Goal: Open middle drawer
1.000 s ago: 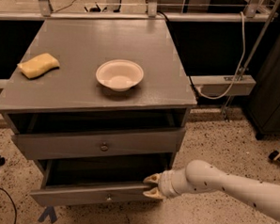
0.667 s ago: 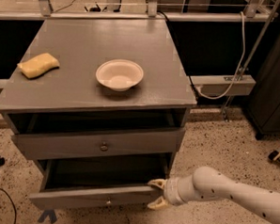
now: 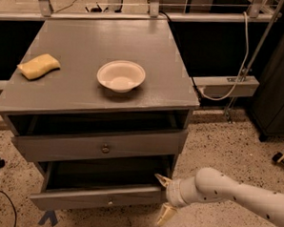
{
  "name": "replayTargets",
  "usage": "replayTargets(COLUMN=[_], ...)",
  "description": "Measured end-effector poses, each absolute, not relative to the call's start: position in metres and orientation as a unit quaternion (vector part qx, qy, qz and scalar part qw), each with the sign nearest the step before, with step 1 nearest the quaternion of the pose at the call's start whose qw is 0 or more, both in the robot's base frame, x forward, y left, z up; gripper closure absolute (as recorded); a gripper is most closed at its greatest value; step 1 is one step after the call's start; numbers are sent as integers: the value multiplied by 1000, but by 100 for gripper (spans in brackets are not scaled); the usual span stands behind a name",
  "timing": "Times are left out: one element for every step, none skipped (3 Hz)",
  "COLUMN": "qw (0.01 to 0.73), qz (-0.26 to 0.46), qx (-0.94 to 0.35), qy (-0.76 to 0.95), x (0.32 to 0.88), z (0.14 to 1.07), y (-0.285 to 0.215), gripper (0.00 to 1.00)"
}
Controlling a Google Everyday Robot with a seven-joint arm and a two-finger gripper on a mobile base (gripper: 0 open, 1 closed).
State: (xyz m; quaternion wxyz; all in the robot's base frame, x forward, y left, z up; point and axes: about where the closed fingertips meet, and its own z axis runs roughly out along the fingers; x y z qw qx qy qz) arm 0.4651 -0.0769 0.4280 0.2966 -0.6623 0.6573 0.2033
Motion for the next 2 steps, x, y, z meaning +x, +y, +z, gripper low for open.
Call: replayTargets(qw=[299, 306], qz=[203, 198], qx=[-662, -662], qy=[657, 655], x=[466, 472], z=[431, 443], y=[-76, -74], gripper=[0, 16])
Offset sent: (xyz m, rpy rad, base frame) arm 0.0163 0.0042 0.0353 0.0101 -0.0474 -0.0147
